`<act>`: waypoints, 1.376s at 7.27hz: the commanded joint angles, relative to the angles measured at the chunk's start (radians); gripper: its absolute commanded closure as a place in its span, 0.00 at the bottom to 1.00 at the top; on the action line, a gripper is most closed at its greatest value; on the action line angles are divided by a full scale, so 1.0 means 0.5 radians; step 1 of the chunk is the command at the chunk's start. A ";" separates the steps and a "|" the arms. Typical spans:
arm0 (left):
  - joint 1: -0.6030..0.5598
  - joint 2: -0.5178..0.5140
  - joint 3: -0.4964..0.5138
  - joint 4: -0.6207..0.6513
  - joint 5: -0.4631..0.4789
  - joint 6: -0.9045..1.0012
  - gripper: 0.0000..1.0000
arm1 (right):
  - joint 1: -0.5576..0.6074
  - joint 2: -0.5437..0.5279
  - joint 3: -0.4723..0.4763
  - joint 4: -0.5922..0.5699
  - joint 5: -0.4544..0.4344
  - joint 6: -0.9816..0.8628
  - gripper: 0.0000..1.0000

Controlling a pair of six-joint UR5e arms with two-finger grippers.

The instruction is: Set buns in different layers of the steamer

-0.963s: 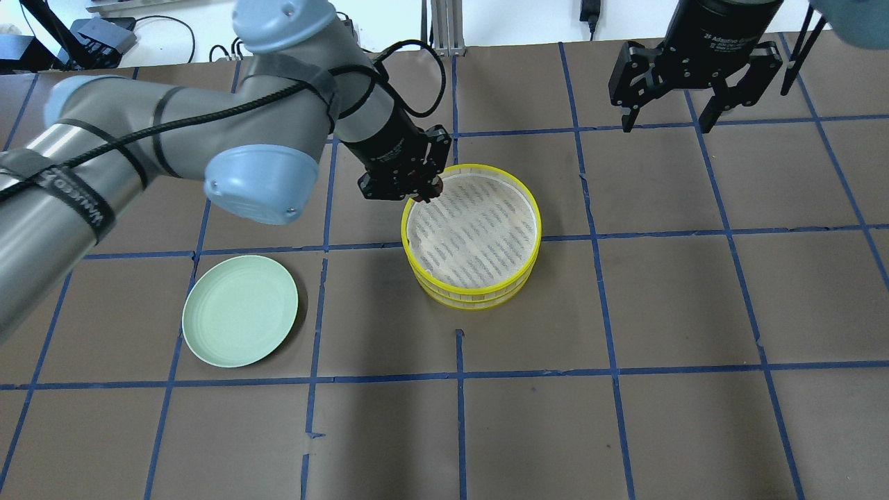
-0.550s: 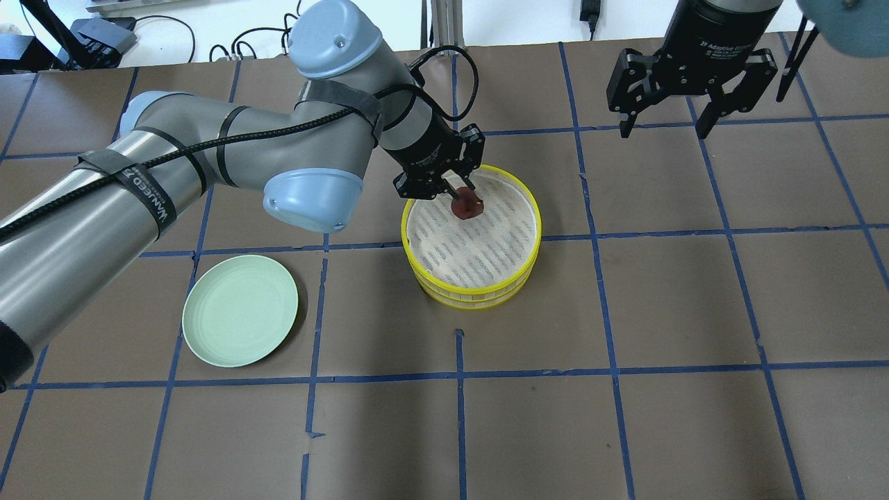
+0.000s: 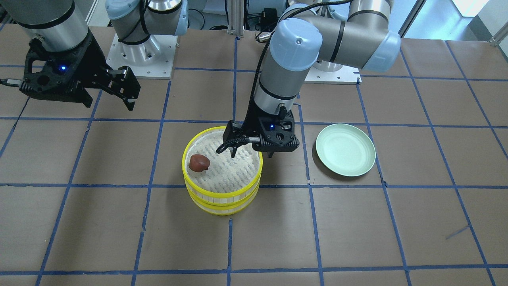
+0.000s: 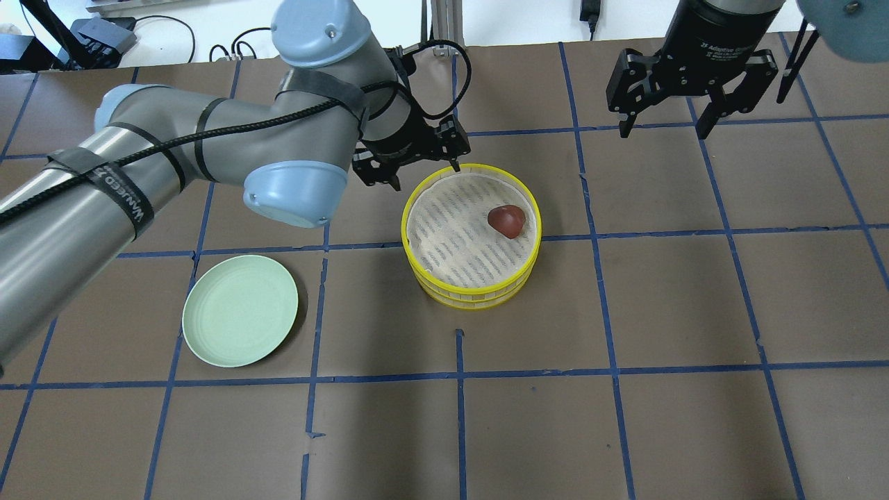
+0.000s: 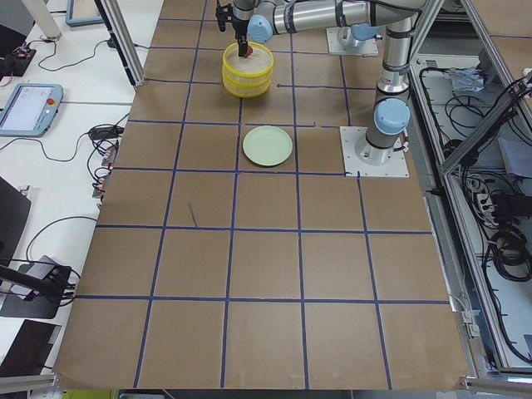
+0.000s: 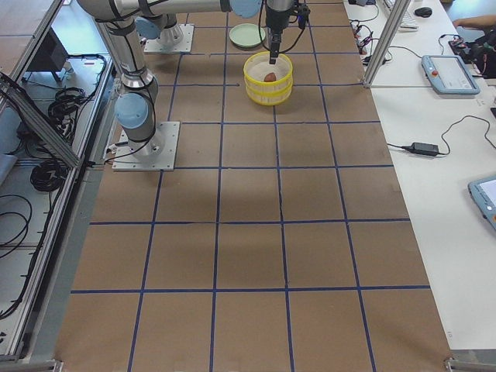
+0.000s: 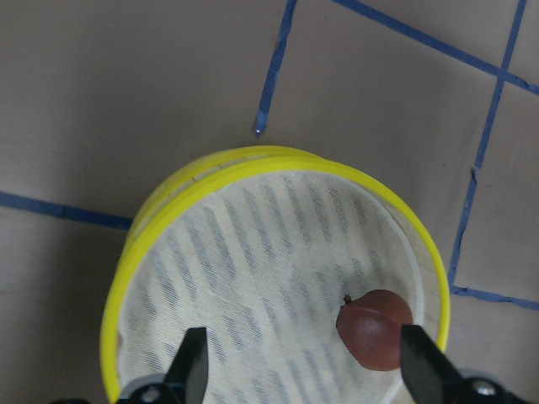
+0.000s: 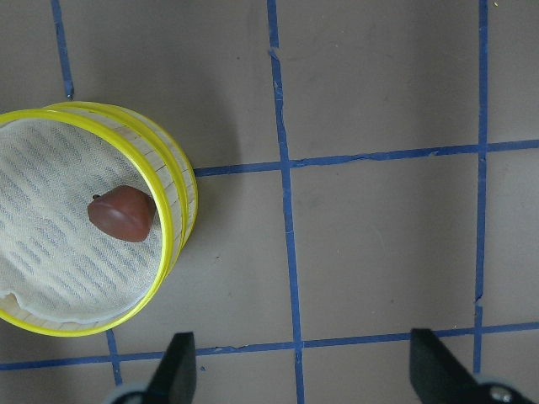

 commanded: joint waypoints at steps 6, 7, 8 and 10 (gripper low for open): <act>0.565 0.659 0.179 -1.378 0.250 0.747 0.00 | 0.003 -0.022 0.038 -0.105 -0.015 0.013 0.00; 0.559 0.678 0.142 -1.393 0.241 0.747 0.00 | 0.009 -0.022 0.038 -0.118 -0.009 0.022 0.00; 0.562 0.687 0.133 -1.393 0.259 0.747 0.00 | 0.006 -0.022 0.038 -0.118 -0.003 0.022 0.00; 0.559 0.690 0.124 -1.409 0.256 0.771 0.00 | 0.006 -0.022 0.041 -0.118 -0.002 0.022 0.00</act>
